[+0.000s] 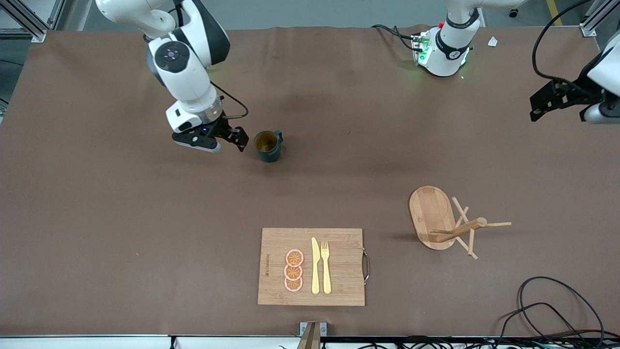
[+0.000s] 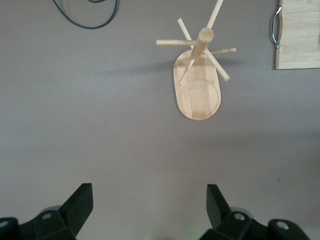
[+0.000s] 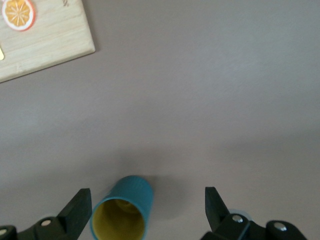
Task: Transfer cup from left to right arm and place
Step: 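Lower the right gripper over the teal mug rim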
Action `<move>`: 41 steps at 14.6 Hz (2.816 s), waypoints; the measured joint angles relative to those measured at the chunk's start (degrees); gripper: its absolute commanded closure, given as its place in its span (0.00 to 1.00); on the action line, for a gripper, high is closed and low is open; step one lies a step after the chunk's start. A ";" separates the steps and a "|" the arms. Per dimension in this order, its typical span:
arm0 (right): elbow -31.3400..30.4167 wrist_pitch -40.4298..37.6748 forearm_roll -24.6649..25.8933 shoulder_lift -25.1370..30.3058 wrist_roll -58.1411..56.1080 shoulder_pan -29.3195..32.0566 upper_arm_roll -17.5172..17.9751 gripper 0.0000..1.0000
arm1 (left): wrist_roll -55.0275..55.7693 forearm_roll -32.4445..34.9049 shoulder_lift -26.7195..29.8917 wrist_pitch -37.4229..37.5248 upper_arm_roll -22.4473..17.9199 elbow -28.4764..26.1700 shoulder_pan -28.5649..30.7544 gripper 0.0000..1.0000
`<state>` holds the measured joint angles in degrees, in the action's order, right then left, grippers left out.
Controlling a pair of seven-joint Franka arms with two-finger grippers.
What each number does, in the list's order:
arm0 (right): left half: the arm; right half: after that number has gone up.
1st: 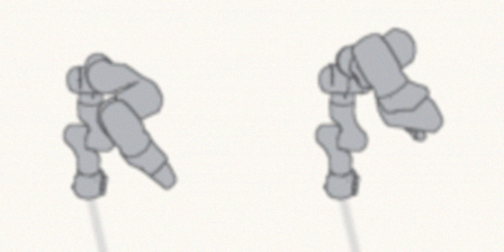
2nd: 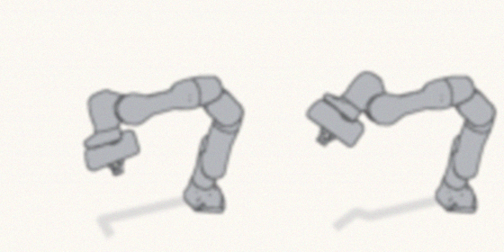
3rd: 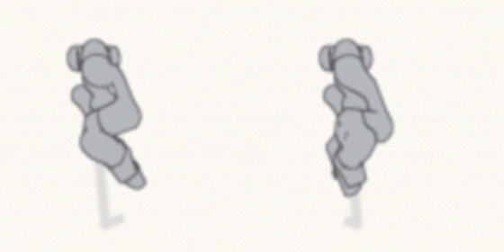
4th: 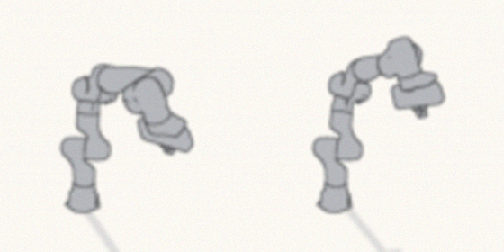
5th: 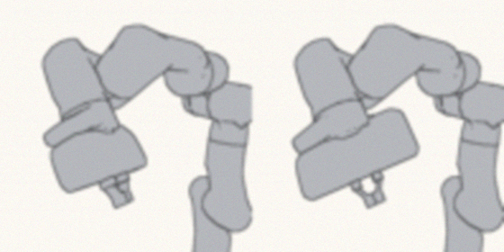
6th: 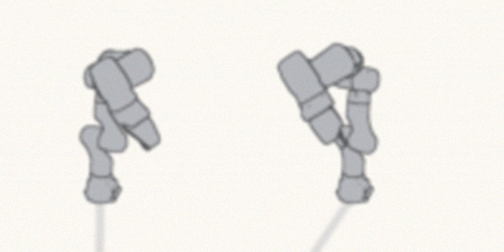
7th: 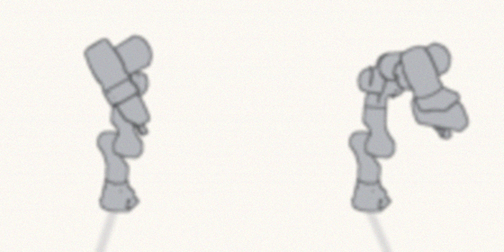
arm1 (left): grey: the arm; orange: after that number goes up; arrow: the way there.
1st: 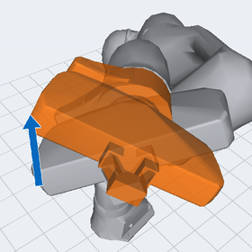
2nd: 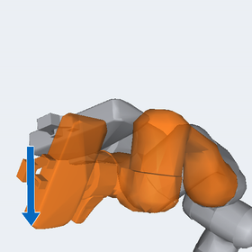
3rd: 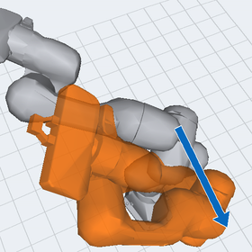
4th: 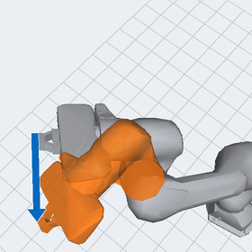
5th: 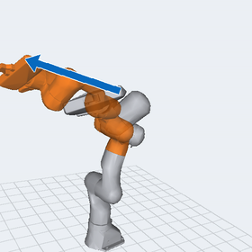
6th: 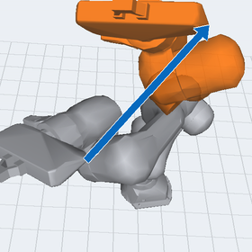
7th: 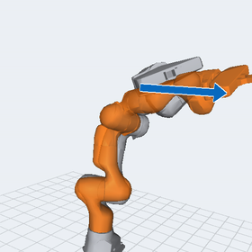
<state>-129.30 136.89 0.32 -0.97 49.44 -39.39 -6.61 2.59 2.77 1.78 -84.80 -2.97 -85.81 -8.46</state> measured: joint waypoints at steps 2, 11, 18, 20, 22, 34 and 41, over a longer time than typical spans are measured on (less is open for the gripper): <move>-0.20 1.87 2.00 -2.25 4.84 -3.05 0.04 0.00 | 0.00 -0.90 1.27 0.00 -0.65 -0.67 0.04 0.00; -4.26 8.43 10.93 -4.23 8.58 -5.45 -0.12 0.01 | 0.03 -2.05 3.37 -6.54 -1.04 -6.69 0.21 0.00; -4.83 9.43 11.24 -6.36 9.51 -8.12 -0.05 0.02 | -0.11 -2.06 1.03 -6.11 0.37 -3.84 4.01 0.00; -4.84 10.10 11.28 -7.87 10.16 -8.12 -0.15 0.02 | -0.14 -2.08 0.92 -6.03 2.39 -3.49 6.28 0.00; -4.83 10.62 11.30 -8.91 10.42 -8.12 -0.16 0.02 | -0.14 -2.08 0.92 -5.90 2.90 -3.22 6.52 0.00; -6.53 17.76 12.20 -12.81 10.62 -8.19 -0.13 0.08 | -0.14 -2.16 -1.18 -5.64 3.12 -2.89 6.84 0.00; -6.91 17.57 13.35 -12.98 10.62 -8.40 -0.10 0.08 | -0.14 -3.39 -1.23 -5.68 3.14 -1.66 6.84 0.00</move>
<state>-136.21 154.46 13.67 -13.94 60.06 -47.79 -6.71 2.44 -0.61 0.55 -90.48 0.17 -87.47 -1.62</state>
